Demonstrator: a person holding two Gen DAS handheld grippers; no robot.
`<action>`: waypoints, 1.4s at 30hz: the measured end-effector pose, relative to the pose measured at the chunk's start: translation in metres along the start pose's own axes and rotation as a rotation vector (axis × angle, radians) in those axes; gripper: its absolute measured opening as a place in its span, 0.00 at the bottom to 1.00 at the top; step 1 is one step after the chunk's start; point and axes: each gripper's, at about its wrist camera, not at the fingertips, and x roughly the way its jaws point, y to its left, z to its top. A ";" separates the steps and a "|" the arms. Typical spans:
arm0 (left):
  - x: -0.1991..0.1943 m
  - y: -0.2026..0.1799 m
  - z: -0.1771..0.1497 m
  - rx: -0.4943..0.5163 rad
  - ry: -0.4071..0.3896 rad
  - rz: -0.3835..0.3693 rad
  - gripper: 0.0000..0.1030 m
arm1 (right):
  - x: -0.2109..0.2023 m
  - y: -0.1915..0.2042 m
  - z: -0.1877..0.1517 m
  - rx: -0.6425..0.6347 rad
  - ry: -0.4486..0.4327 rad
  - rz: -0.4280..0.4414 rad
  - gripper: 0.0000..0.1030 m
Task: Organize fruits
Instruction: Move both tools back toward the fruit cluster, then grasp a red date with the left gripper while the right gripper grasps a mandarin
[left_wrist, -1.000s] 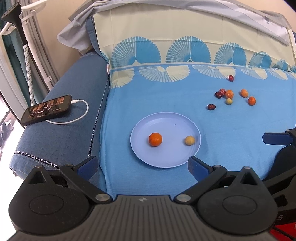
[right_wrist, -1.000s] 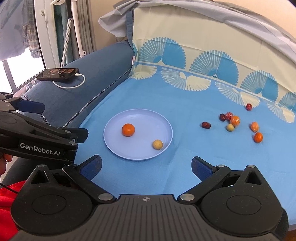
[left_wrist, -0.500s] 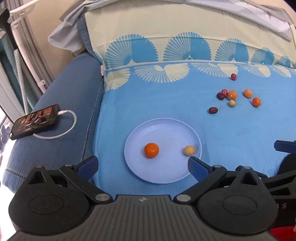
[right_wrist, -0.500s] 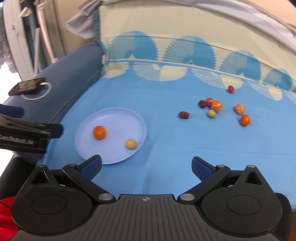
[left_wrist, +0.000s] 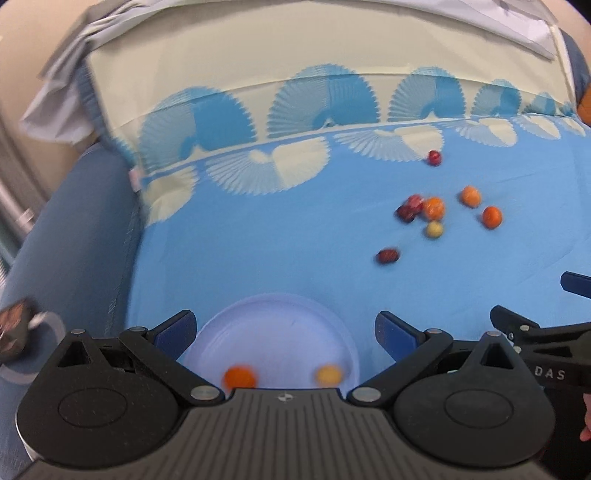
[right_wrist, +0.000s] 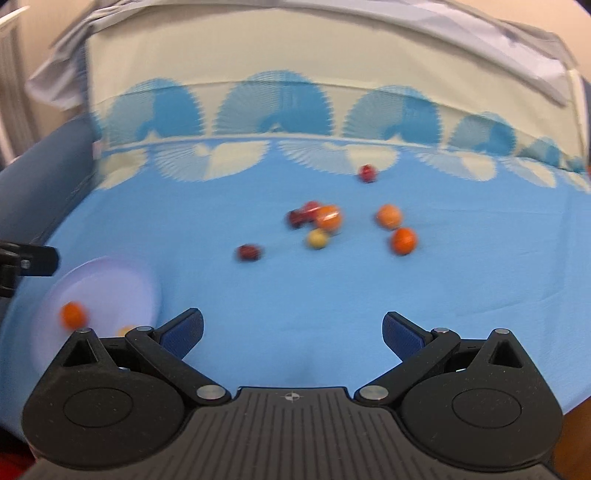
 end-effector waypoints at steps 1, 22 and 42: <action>0.008 -0.006 0.007 0.011 -0.001 -0.010 1.00 | 0.007 -0.007 0.003 0.007 -0.008 -0.024 0.99; 0.273 -0.116 0.129 0.074 0.239 -0.312 0.99 | 0.216 -0.113 0.026 0.126 -0.030 -0.177 0.88; 0.121 -0.054 0.104 0.030 0.104 -0.220 0.24 | 0.154 -0.123 0.038 0.175 -0.136 -0.271 0.32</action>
